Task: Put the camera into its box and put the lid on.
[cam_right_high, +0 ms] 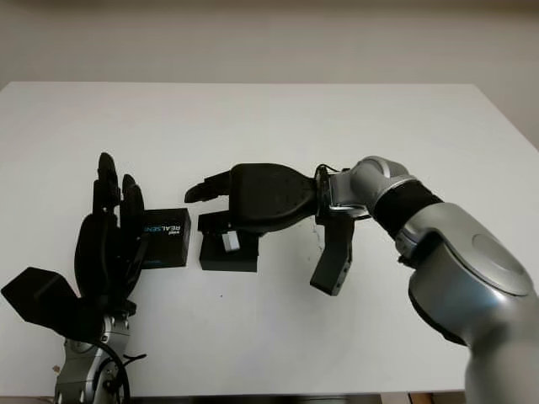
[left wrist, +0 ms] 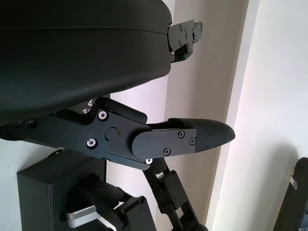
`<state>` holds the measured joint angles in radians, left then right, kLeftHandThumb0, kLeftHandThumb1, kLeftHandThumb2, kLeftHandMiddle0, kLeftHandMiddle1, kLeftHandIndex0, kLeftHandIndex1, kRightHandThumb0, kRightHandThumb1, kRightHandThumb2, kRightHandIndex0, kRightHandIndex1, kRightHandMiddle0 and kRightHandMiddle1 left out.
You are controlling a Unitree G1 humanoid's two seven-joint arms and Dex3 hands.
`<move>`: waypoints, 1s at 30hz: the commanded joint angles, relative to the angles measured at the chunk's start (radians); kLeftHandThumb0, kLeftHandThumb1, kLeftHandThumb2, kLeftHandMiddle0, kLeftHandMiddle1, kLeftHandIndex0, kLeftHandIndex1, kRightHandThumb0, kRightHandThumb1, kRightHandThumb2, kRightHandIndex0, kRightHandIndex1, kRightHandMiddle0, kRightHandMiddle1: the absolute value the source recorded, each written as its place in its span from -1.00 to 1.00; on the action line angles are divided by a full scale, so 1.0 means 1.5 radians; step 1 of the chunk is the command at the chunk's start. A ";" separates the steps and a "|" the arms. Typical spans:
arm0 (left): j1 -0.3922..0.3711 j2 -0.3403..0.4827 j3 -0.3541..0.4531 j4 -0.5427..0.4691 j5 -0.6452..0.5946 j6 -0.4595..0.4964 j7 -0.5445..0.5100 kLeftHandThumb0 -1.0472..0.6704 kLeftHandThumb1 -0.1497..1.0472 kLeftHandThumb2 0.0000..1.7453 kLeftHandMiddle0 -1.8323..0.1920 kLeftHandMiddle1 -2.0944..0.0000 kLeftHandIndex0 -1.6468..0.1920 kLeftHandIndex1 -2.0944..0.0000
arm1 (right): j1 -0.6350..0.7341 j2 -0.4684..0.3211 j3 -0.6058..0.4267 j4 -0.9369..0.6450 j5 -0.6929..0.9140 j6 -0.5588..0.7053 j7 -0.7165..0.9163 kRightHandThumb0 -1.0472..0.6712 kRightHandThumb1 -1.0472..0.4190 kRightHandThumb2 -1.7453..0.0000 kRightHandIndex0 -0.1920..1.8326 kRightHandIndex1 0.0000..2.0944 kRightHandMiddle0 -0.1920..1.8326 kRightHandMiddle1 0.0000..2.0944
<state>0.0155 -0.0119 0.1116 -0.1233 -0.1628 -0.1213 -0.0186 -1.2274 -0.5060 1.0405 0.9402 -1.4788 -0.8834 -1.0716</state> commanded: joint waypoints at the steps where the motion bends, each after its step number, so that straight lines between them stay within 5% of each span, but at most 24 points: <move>1: 0.000 -0.005 -0.001 -0.003 0.001 -0.001 0.003 -0.54 1.00 -0.48 1.00 0.98 1.00 0.98 | -0.008 0.009 0.018 0.022 -0.006 0.007 -0.017 -0.35 -0.81 0.94 -0.27 -0.85 -0.26 0.45; 11: 0.001 -0.004 -0.002 -0.006 0.000 0.008 0.004 -0.55 1.00 -0.49 1.00 0.98 1.00 0.99 | -0.054 0.020 0.028 0.090 0.007 0.033 -0.063 -0.35 -0.81 0.94 -0.28 -0.81 -0.31 0.43; 30: -0.001 -0.001 0.002 -0.009 -0.001 0.019 0.008 -0.54 1.00 -0.50 1.00 0.96 1.00 0.97 | -0.016 -0.007 -0.160 0.116 0.299 -0.112 0.231 -0.10 -0.84 0.92 -0.44 -0.61 -0.27 0.22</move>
<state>0.0139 -0.0142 0.1133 -0.1350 -0.1653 -0.0996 -0.0080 -1.2644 -0.5022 0.8244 1.1214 -1.0542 -1.0394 -0.7415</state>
